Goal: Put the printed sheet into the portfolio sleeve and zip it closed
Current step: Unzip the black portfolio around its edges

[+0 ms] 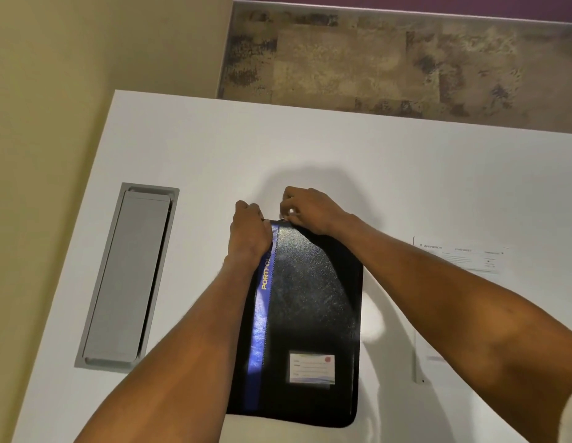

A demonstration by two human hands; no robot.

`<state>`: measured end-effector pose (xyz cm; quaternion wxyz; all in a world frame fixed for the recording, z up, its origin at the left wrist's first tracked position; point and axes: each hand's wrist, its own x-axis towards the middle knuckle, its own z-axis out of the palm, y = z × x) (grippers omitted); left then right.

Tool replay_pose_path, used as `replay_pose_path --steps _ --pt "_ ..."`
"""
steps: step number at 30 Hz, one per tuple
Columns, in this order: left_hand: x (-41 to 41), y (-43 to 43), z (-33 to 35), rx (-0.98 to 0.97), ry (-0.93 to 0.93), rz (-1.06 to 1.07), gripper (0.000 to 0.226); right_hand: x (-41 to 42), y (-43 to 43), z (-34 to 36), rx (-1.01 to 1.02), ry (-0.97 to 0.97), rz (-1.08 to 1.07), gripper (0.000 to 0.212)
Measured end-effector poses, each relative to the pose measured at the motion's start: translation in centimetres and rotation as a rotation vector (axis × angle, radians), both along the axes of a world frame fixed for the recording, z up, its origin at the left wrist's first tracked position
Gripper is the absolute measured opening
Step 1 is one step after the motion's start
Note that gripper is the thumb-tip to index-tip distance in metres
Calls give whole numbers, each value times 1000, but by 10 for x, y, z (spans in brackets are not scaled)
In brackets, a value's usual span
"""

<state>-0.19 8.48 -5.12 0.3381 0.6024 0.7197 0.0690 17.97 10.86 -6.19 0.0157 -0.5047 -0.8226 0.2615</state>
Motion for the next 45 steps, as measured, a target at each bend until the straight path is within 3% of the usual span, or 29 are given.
replay_pose_path --steps 10,23,27,30,34,38,45 --pt "6 4 9 -59 53 -38 17 73 -32 18 18 -161 -13 18" --pt "13 3 4 -38 217 -125 22 115 -159 -2 -87 -53 -659 10" --pt "43 -12 8 186 416 -351 31 96 -179 -9 -61 -4 -832 9" --pt "82 -36 7 243 247 -564 50 86 -179 -10 -59 49 -947 14" --pt "127 -69 1 102 176 -734 64 80 -177 -13 -47 72 -1005 17" --pt "147 -88 -4 -21 203 -731 64 78 -179 -18 -35 104 -1042 10" --pt "156 -88 -8 -24 152 -654 51 87 -186 -27 -14 105 -991 15"
